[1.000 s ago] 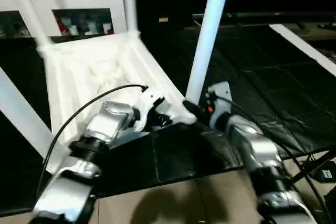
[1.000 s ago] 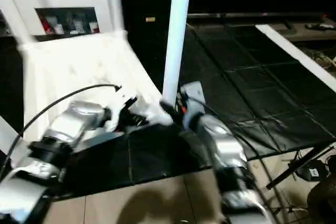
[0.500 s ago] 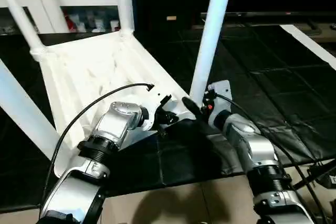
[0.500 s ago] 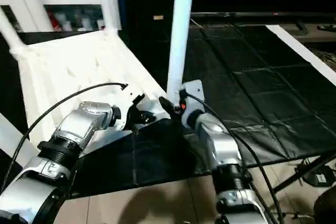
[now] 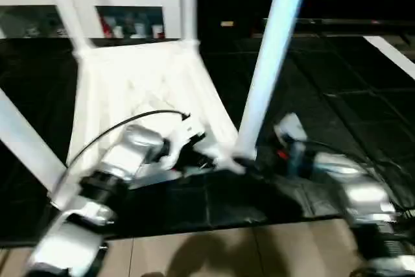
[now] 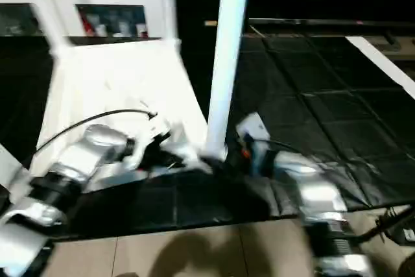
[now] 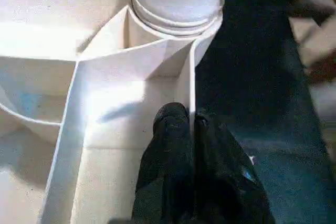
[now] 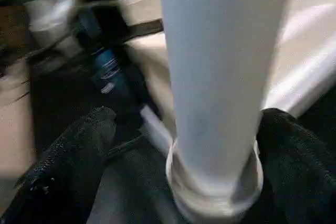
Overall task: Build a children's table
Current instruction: Rotate leg to tighten
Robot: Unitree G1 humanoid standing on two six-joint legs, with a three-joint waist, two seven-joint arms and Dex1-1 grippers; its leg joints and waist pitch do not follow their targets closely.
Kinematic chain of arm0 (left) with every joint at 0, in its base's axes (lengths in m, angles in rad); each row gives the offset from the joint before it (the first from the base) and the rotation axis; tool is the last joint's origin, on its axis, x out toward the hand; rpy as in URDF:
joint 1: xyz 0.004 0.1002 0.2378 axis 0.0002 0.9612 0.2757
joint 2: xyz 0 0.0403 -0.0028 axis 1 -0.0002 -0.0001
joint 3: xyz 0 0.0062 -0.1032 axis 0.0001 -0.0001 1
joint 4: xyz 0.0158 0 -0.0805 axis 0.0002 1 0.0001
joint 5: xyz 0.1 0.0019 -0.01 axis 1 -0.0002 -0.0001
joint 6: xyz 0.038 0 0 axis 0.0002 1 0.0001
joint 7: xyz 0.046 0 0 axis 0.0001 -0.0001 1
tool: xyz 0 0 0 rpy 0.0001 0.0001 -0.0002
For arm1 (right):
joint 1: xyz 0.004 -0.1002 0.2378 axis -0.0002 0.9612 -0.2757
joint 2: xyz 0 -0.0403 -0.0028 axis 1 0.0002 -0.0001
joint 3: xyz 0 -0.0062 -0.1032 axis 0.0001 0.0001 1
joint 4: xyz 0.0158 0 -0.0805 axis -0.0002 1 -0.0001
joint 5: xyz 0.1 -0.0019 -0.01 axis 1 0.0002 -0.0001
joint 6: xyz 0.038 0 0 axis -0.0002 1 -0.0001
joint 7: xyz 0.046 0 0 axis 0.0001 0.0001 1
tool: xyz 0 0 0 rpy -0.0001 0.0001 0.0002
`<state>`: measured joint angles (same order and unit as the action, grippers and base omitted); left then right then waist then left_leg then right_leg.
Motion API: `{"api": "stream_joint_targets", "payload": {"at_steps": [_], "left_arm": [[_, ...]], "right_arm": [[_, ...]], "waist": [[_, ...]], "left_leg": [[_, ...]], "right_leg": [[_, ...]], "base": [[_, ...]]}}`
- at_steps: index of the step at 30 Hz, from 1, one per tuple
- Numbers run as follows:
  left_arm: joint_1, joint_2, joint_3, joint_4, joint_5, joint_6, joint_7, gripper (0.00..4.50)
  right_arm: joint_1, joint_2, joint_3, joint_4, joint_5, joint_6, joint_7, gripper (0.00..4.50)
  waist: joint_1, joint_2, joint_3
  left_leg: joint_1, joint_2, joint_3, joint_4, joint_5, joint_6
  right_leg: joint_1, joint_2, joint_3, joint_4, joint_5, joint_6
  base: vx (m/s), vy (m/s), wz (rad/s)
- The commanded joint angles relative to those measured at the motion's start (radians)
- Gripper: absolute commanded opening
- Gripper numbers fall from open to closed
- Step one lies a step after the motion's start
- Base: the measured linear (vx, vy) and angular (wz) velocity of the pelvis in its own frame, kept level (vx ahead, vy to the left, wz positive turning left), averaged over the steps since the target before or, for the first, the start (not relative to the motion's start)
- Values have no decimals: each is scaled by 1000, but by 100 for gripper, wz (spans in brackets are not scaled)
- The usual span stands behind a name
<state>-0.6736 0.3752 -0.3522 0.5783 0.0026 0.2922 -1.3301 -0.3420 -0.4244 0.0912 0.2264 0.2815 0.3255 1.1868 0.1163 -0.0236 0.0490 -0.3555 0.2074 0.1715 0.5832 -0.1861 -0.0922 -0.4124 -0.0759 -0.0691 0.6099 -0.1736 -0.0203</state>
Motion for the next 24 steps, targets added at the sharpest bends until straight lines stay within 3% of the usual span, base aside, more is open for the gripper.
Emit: {"api": "stream_joint_targets", "payload": {"at_steps": [1, 7, 10, 11, 12, 24], "left_arm": [[-9, -12, -46, -63, -15, -58, -112, 0], [-1, 25, -95, -75, -2, -144, -202, 0], [-4, 33, -106, -81, -10, -164, -240, 0], [-6, 35, -110, -80, -10, -171, -248, 0], [-6, 36, -111, -79, -9, -173, -251, 0], [-15, 38, -116, -41, 4, -222, -241, 0]], "right_arm": [[10, -27, 25, -32, 22, 16, 71, 439], [7, -78, 65, -34, 43, 39, 179, 424], [2, -86, 81, -31, 50, 51, 210, 405], [-1, -87, 86, -28, 50, 53, 216, 403], [-3, -88, 89, -27, 50, 54, 220, 380], [-37, -82, 128, 16, 35, 46, 261, 283]], "waist": [[-2, 4, -64], [19, 5, -63], [20, 4, -64], [20, -4, -64], [22, 0, -64], [19, -4, -65]], "left_leg": [[8, 25, 4, -62, -167, 62], [9, 27, 5, -61, -177, 51], [7, 28, 3, -63, -180, 43], [5, 28, 4, -62, -179, 44], [6, 27, 3, -62, -176, 42], [2, 25, 3, -60, -158, 42]], "right_leg": [[61, -59, 45, -70, -170, -212], [57, -61, 45, -70, -191, -211], [60, -62, 45, -69, -197, -211], [61, -62, 44, -69, -198, -208], [61, -63, 45, -69, -203, -205], [62, -62, 43, -68, -212, -194]], "base": [[0, 0, 0], [0, 0, 0], [0, 0, 0], [0, 0, 0], [0, 0, 0], [0, 0, 0]]}}
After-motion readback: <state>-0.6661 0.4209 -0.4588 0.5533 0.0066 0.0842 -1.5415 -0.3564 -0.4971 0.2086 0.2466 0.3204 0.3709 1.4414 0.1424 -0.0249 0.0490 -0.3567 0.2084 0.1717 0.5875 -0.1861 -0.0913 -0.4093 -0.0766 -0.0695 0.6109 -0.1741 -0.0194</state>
